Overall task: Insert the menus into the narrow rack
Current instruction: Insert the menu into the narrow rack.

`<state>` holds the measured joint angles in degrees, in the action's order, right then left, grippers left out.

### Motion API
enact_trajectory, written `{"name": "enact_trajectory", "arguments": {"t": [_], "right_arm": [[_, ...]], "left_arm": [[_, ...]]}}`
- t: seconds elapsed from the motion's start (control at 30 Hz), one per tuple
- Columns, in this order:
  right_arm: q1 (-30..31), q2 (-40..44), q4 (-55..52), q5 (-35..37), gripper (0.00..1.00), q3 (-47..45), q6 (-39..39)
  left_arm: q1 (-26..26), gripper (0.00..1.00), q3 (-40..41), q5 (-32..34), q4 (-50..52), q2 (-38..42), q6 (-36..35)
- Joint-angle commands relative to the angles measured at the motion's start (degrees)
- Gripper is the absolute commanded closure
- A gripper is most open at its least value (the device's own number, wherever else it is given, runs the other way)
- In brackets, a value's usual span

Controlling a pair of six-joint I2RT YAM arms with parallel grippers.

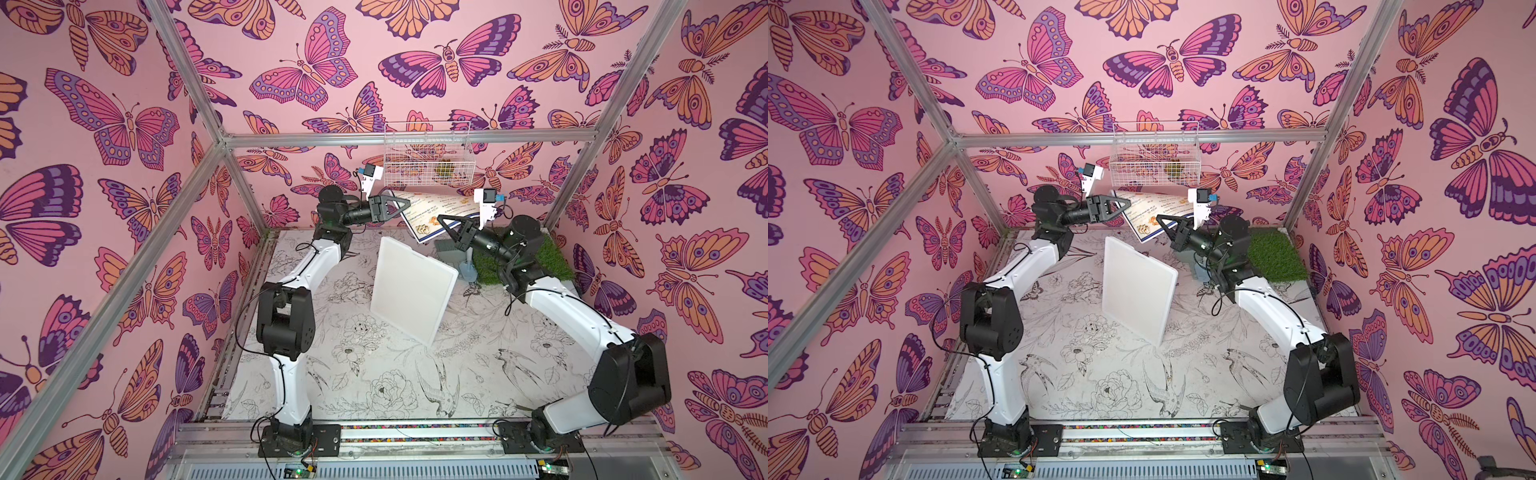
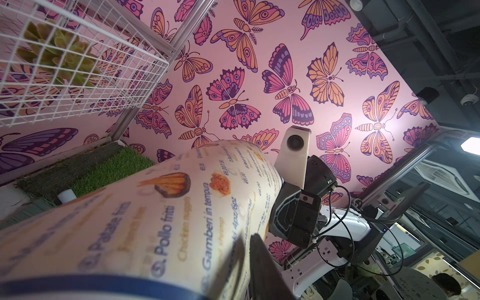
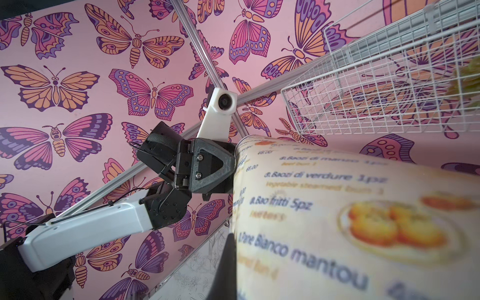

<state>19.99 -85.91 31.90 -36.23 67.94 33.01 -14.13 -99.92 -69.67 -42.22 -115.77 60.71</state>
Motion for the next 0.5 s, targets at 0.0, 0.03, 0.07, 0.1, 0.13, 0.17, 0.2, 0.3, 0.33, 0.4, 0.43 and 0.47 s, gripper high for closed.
{"name": "enact_trajectory", "arguments": {"t": [0.0, 0.03, 0.07, 0.1, 0.13, 0.17, 0.2, 0.3, 0.33, 0.4, 0.43, 0.47], "right_arm": [[0.4, 1.9, -0.1, 0.8, 1.00, -1.1, 0.3], [0.6, 2.2, -0.2, 1.1, 1.00, -1.3, 0.5], [0.7, 2.3, -0.2, 1.2, 1.00, -1.6, 0.5], [0.8, 2.5, -0.3, 1.5, 1.00, -1.9, 0.8], [0.8, 2.6, -0.3, 1.7, 1.00, -2.2, 0.9], [0.9, 2.8, -0.3, 2.0, 1.00, -2.3, 1.1], [1.0, 3.0, -0.4, 2.3, 1.00, -2.5, 1.3], [1.2, 3.7, -1.2, 3.2, 1.00, -2.7, 1.1], [1.2, 3.9, -1.5, 3.6, 1.00, -2.8, 1.1], [1.2, 4.3, -1.8, 4.2, 1.00, -3.1, 1.0], [1.2, 4.4, -2.1, 4.7, 1.00, -3.1, 0.9], [1.2, 4.6, -2.5, 5.3, 1.00, -3.2, 0.7]], "left_arm": [[0.4, 0.73, 1.0, -0.8, -2.0, -0.8, -0.5], [0.4, 0.73, 1.2, -0.8, -1.9, -0.5, -0.5], [0.4, 0.72, 1.3, -0.8, -1.8, -0.4, -0.5], [0.4, 0.72, 1.4, -0.8, -1.7, -0.2, -0.5], [0.4, 0.72, 1.4, -0.7, -1.4, 0.0, -0.6], [0.4, 0.72, 1.5, -0.7, -1.2, 0.3, -0.6], [0.4, 0.72, 1.6, -0.7, -1.2, 0.6, -0.6], [0.3, 0.72, 2.8, -0.5, -1.0, 1.9, -0.7], [0.3, 0.72, 3.3, -0.2, -0.7, 2.4, -1.0], [0.2, 0.73, 4.1, 0.0, -0.7, 3.1, -1.3], [0.2, 0.73, 4.6, 0.0, -0.9, 3.4, -1.1], [0.2, 0.73, 5.0, -0.2, -1.5, 3.7, -0.7]]}}
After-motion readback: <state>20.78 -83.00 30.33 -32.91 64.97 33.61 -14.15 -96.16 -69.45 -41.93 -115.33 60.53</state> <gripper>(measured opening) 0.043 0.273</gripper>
